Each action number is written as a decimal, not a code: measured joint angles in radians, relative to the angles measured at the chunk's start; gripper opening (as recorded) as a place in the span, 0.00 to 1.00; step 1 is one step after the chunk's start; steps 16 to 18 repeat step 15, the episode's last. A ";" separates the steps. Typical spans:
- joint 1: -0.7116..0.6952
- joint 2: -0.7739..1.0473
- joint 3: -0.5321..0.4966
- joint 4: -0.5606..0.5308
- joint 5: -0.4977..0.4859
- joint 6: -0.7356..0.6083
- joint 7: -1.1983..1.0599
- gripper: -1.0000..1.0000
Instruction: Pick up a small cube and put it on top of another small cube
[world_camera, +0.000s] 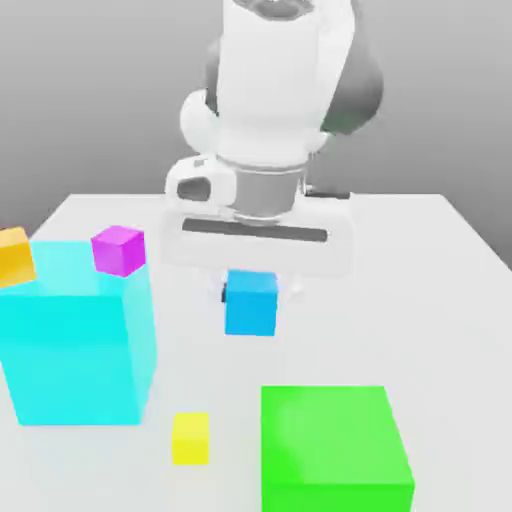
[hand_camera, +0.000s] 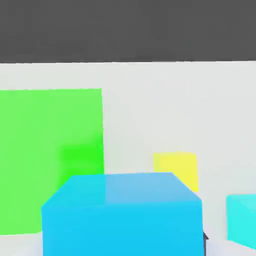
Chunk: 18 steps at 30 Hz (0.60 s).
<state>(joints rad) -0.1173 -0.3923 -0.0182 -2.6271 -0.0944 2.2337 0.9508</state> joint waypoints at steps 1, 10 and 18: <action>-0.031 -0.036 -0.017 0.001 0.000 -0.037 0.022 0.00; -0.252 -0.261 -0.135 -0.051 -0.005 -0.204 0.169 0.00; -0.258 -0.238 -0.142 -0.104 -0.009 -0.129 0.171 1.00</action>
